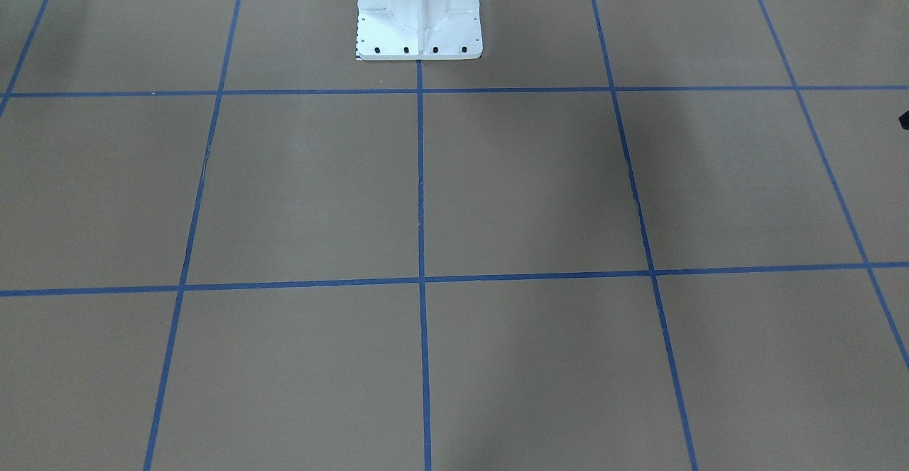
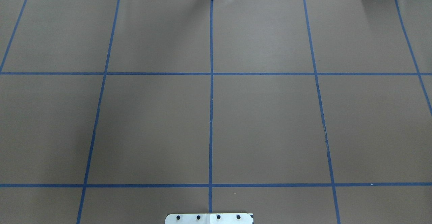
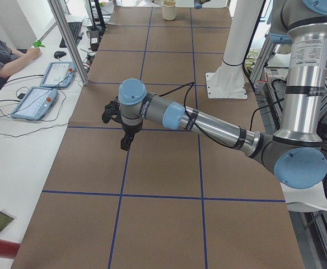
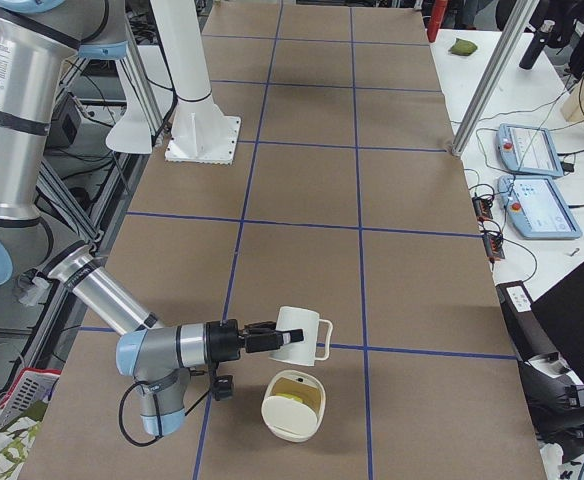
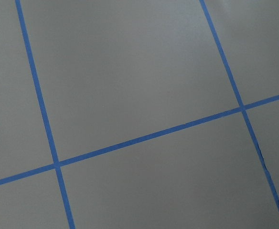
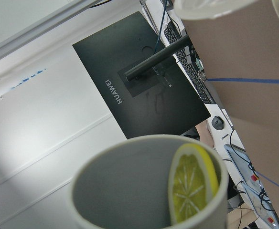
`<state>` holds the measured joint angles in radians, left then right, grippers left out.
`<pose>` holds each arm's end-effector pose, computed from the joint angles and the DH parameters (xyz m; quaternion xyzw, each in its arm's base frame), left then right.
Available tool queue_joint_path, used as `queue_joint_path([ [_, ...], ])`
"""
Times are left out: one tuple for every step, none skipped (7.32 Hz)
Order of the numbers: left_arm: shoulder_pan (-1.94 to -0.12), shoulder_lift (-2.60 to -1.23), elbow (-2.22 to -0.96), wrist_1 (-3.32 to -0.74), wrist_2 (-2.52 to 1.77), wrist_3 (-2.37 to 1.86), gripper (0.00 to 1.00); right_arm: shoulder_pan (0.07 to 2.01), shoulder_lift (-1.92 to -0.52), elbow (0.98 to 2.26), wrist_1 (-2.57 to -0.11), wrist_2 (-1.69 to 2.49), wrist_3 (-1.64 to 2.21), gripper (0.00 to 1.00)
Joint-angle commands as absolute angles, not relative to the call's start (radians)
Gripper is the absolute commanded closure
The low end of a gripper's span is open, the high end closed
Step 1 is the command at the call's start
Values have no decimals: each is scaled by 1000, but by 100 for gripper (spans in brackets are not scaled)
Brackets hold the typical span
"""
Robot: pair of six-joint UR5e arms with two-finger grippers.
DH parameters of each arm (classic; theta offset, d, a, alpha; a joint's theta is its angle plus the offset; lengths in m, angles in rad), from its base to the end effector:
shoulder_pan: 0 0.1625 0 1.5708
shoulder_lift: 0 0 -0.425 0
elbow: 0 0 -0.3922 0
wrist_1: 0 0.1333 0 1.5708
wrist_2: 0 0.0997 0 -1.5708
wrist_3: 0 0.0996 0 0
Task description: Left arm hands cup to right arm to dump lemon
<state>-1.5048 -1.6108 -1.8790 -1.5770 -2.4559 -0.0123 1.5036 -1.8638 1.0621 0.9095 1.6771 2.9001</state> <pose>-0.0230 -0.5037 0.4779 0.1427 0.4275 0.0993 0.8872 0.1065 -0.2455 0.7414 0.0293 -0.7434 0.6530 0.1416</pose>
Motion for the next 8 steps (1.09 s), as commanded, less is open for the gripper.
queue_joint_path([
  [-1505,-1611,-1882,-1578,-2456,-12,0,1523,-1862,1058,914,1675,3002,100],
  [-1505,-1611,-1882,-1578,-2456,-12,0,1528,-1856,1058,914,1675,3031,100],
  [-1505,-1611,-1882,-1577,-2456,-12,0,1528,-1852,1060,914,1675,3046,100],
  [-1505,-1611,-1882,-1577,-2454,-12,0,1542,-1845,1063,914,1677,3132,100],
  [-1503,-1611,-1882,-1578,-2454,-12,0,1545,-1845,1057,943,1677,3163,100],
  [-1500,-1611,-1882,-1577,-2454,-12,0,1545,-1850,1055,963,1677,3203,100],
  [-1499,-1611,-1881,-1577,-2454,-12,0,1545,-1850,1054,965,1678,3223,100],
  [-1494,-1611,-1881,-1577,-2454,-12,0,1545,-1845,1054,963,1678,3223,100],
])
